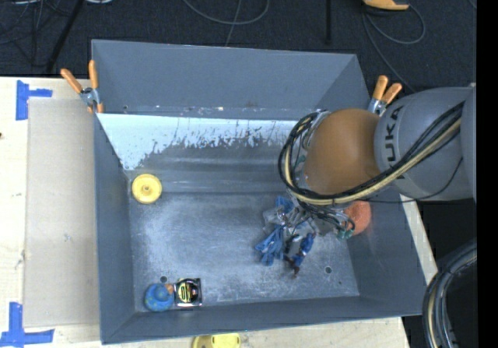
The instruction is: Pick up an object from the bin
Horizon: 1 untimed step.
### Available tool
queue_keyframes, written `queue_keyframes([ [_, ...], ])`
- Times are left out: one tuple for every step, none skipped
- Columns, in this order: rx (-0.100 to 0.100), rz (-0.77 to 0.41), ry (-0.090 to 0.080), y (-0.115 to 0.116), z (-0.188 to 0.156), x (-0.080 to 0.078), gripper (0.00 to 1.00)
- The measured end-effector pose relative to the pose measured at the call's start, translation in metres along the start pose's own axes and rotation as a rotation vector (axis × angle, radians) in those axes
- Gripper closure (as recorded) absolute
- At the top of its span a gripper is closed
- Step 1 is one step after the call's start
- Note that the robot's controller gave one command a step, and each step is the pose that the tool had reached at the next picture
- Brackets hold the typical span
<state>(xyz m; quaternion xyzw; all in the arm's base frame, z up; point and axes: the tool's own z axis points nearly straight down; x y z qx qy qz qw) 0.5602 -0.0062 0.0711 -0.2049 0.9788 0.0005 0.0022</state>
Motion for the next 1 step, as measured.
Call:
queue_keyframes([
  [0.003,0.057,-0.005,0.0036,-0.1694,-0.0221,1.00],
])
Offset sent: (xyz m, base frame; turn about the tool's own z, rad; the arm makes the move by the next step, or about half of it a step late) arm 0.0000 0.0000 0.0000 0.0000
